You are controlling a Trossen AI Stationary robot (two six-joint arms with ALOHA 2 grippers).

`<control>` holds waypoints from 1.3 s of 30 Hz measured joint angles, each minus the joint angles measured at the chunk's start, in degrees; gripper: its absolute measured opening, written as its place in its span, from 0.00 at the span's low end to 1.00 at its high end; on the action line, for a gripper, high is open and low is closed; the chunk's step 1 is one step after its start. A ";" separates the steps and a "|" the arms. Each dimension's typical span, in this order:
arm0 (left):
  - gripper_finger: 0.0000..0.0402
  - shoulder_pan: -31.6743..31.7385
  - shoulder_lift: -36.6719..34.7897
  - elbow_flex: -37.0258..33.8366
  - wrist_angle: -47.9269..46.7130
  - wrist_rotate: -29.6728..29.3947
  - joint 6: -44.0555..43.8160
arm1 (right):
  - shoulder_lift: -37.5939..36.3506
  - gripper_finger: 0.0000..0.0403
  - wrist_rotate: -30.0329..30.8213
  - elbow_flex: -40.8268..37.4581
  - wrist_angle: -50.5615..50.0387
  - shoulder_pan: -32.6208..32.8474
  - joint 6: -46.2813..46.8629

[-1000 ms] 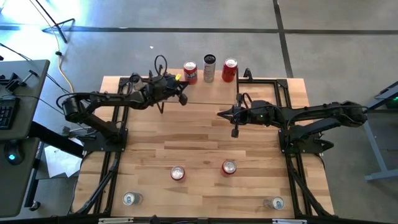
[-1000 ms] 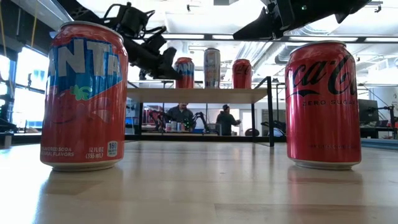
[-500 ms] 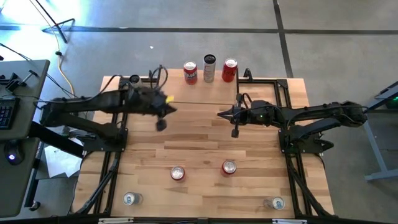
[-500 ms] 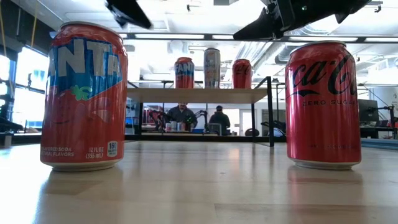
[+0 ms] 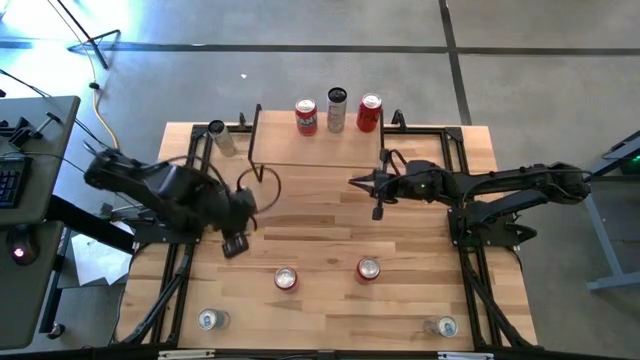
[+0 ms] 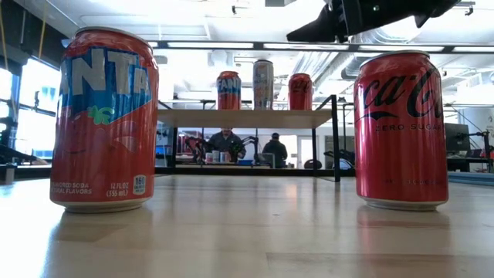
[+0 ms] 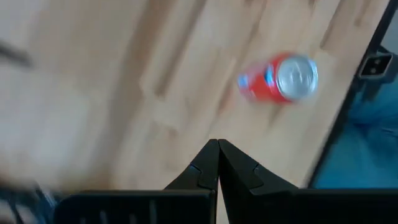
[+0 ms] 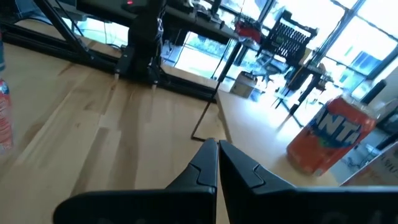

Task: Place canned beverage on shelf
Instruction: Put the left blue soda can on the shelf

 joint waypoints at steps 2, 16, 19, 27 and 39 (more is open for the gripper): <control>0.00 -1.85 2.03 1.32 -1.27 2.76 -7.53 | 0.00 0.00 0.00 0.22 0.06 -0.05 -1.19; 0.00 -20.62 10.25 3.07 7.80 13.95 -71.50 | 0.00 0.00 0.00 2.10 -0.92 -0.11 -10.00; 0.00 -25.40 12.76 3.07 11.84 13.86 -83.34 | 0.00 0.00 0.00 2.10 -0.70 -0.11 -11.88; 0.07 -28.03 20.41 7.06 14.09 17.25 -89.30 | 0.00 0.00 -0.15 2.10 -1.00 -0.11 -12.30; 0.53 -28.13 24.07 12.34 7.73 18.25 -90.83 | 0.00 0.00 -0.60 2.10 -7.32 0.04 -9.38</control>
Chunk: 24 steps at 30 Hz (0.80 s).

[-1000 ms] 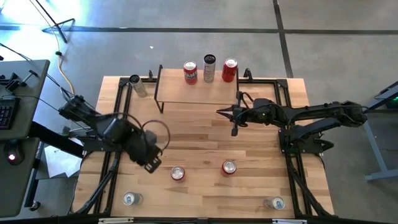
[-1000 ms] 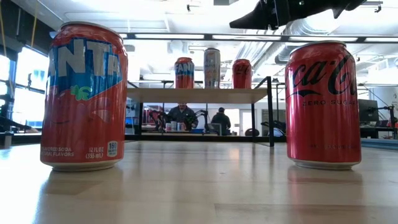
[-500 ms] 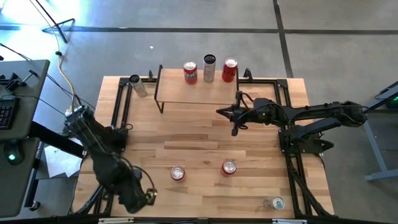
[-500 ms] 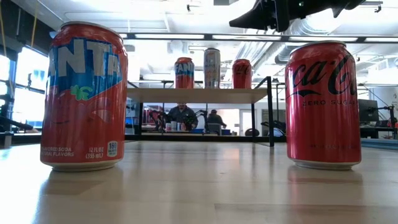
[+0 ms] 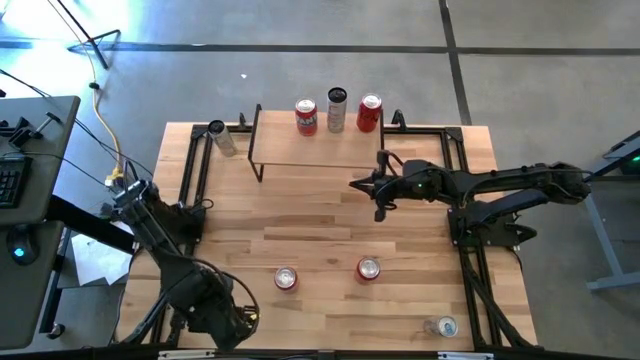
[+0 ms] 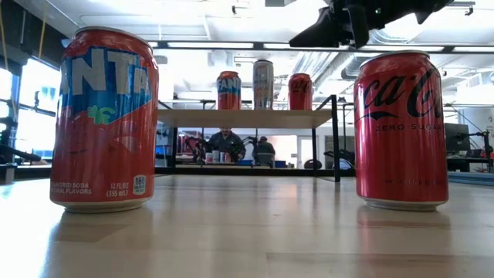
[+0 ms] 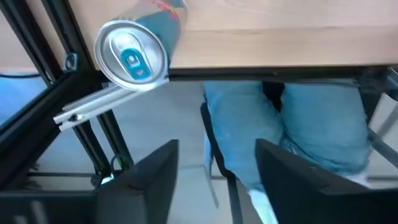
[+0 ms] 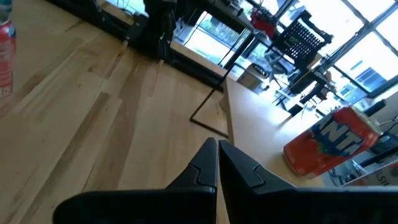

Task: Place canned beverage on shelf
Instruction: Put the left blue soda can on the shelf

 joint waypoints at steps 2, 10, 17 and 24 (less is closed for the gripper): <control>0.60 -0.39 0.79 -0.05 -0.47 -0.02 0.02 | 0.00 0.00 -0.06 0.00 -0.67 0.01 0.00; 0.70 -4.03 4.38 -0.07 -2.67 0.13 -0.16 | 0.00 0.00 -0.30 0.00 -2.50 0.01 0.00; 0.70 -4.82 6.42 -0.07 -5.70 0.02 -0.37 | 0.00 0.00 -2.69 0.00 -3.34 0.01 0.30; 0.70 -4.85 6.29 -0.07 -9.27 -0.14 -0.74 | 0.00 0.00 -3.55 0.00 -5.17 0.01 1.03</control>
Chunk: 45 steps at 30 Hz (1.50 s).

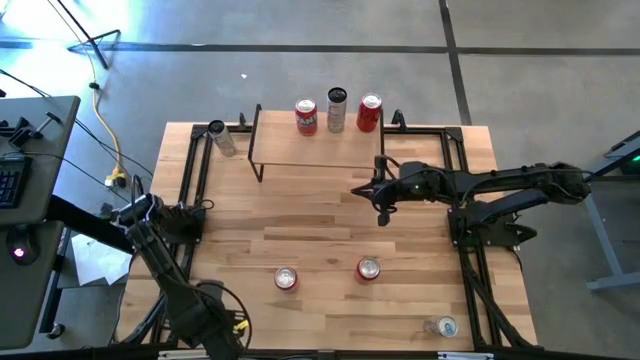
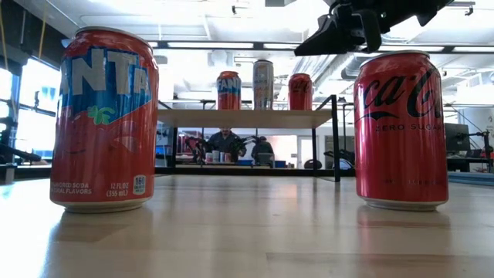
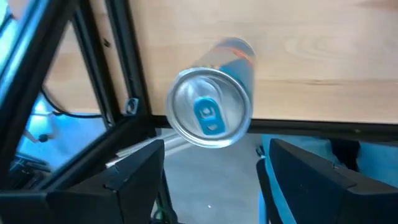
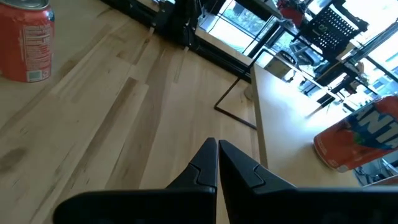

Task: Place canned beverage on shelf
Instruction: Put the left blue soda can on the shelf

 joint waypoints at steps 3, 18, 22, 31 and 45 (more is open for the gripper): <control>0.70 0.24 0.00 0.00 0.54 -0.19 -0.07 | 0.00 0.00 0.00 0.00 -0.16 0.00 0.02; 0.70 -0.53 0.02 -3.81 1.04 -1.31 0.28 | 0.00 0.00 -0.39 0.00 -0.51 0.01 0.02; 0.70 -0.98 0.02 -3.82 0.31 -1.09 0.32 | 0.00 0.00 -0.41 0.00 -0.50 0.01 0.36; 0.70 -1.30 0.02 -3.82 0.26 -0.78 0.64 | 0.00 0.00 -1.61 -0.02 -0.51 0.02 0.66; 0.70 -1.29 -0.07 -8.26 3.30 0.46 0.84 | 0.00 0.00 -1.66 -0.02 -0.51 0.02 1.51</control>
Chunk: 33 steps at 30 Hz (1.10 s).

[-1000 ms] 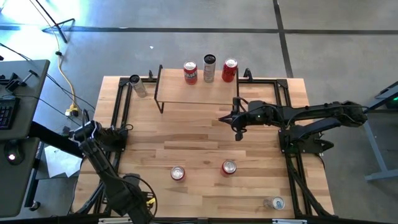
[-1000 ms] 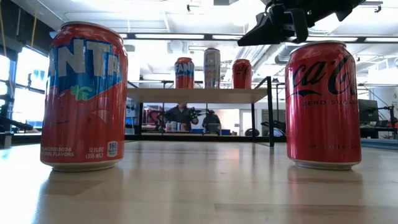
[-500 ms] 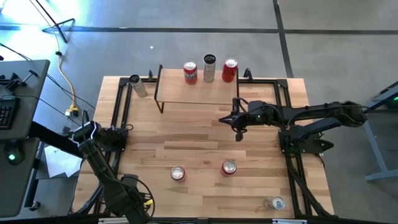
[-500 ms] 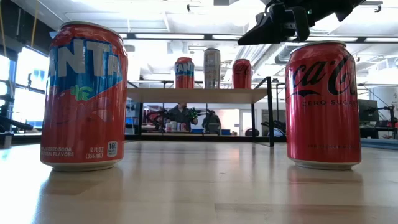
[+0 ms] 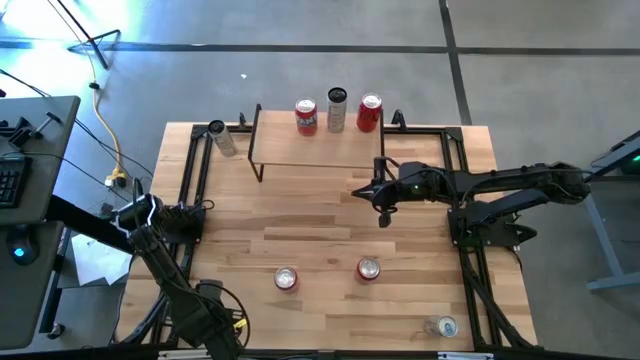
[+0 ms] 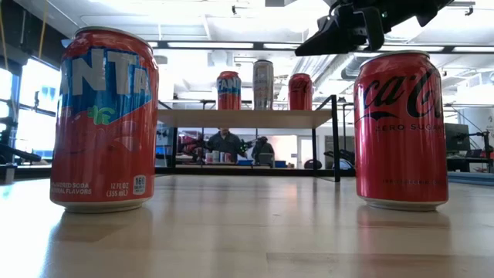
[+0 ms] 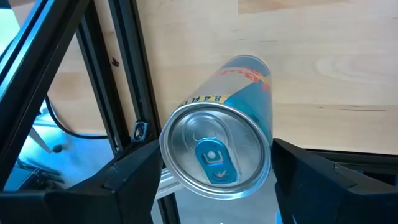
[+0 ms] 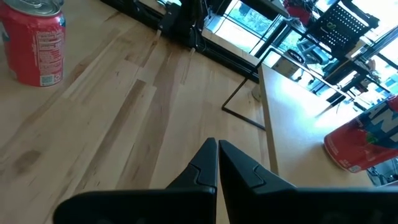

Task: Place canned beverage on shelf
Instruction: Put the left blue soda can on the shelf

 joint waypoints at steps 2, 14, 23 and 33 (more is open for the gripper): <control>0.70 0.00 0.00 0.00 0.02 -0.50 1.03 | 0.00 0.00 0.00 0.00 0.00 -0.02 0.50; 0.55 6.53 -2.86 -0.20 -4.38 -8.00 23.52 | 0.00 0.00 0.16 0.00 -1.52 2.25 1.09; 0.55 21.19 -12.19 -3.48 -9.32 -20.02 54.00 | -0.04 0.00 4.16 -0.02 -2.05 4.21 1.05; 0.55 47.15 -14.54 -4.22 -9.01 -27.16 104.13 | -0.76 0.00 4.20 -0.04 -2.27 4.17 0.94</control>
